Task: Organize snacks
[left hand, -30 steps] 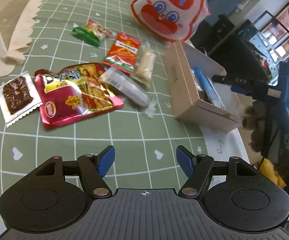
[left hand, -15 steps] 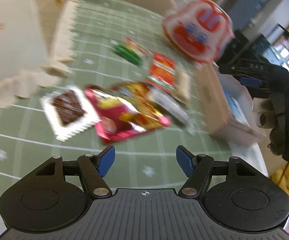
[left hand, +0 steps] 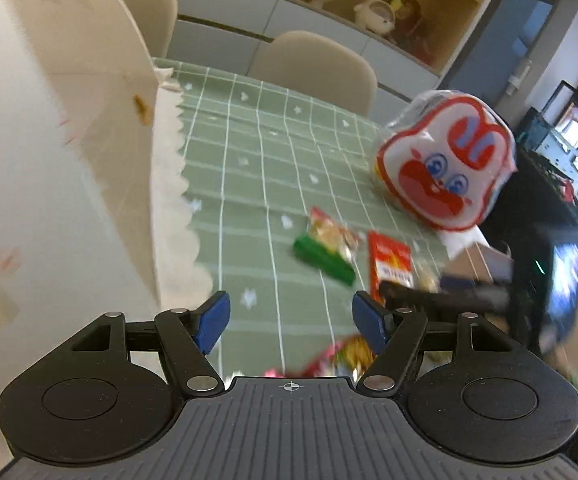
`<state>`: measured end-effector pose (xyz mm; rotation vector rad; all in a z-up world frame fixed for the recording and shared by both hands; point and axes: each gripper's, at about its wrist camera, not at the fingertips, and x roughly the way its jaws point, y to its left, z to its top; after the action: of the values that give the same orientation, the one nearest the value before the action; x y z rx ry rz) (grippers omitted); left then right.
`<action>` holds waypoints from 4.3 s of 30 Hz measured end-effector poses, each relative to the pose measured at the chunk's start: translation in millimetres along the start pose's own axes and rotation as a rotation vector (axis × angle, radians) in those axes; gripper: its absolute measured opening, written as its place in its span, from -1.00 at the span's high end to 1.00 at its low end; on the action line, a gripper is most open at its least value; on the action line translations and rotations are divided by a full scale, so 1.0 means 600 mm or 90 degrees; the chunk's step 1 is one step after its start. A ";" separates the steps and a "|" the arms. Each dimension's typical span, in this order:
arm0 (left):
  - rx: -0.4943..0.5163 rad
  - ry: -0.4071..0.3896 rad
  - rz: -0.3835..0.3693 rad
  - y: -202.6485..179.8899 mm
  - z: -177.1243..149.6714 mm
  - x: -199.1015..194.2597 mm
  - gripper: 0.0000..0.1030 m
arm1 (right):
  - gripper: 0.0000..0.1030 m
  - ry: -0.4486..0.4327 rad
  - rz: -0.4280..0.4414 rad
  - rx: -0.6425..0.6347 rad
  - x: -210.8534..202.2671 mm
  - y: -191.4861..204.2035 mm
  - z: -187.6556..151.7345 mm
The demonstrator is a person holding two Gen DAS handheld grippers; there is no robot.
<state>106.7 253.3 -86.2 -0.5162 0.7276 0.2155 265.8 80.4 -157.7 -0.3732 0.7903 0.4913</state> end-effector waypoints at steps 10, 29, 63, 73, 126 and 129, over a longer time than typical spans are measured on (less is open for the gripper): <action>0.053 0.059 0.005 -0.066 0.079 0.224 -0.42 | -0.69 -0.012 0.031 0.098 -0.018 -0.003 -0.046; 0.130 0.200 -0.152 -0.095 -0.052 0.146 0.06 | 0.41 0.046 0.233 0.000 -0.119 -0.015 -0.125; 0.386 0.091 -0.002 -0.268 -0.025 0.177 0.43 | -0.25 0.025 0.059 0.055 -0.313 -0.135 -0.309; 0.479 0.155 -0.012 -0.291 -0.089 0.225 -0.48 | -0.29 0.084 0.058 0.122 -0.269 -0.179 -0.342; -0.052 0.139 0.041 -0.016 -0.274 -0.176 0.11 | -0.47 0.040 0.145 0.006 -0.175 0.045 -0.203; -0.045 0.151 0.020 -0.030 -0.282 -0.175 0.11 | -0.13 0.047 0.165 -0.017 -0.186 0.048 -0.201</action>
<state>-61.4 149.0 -114.4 -0.6041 0.9616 0.2125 112.8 14.0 -156.5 -0.3169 0.9098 0.7349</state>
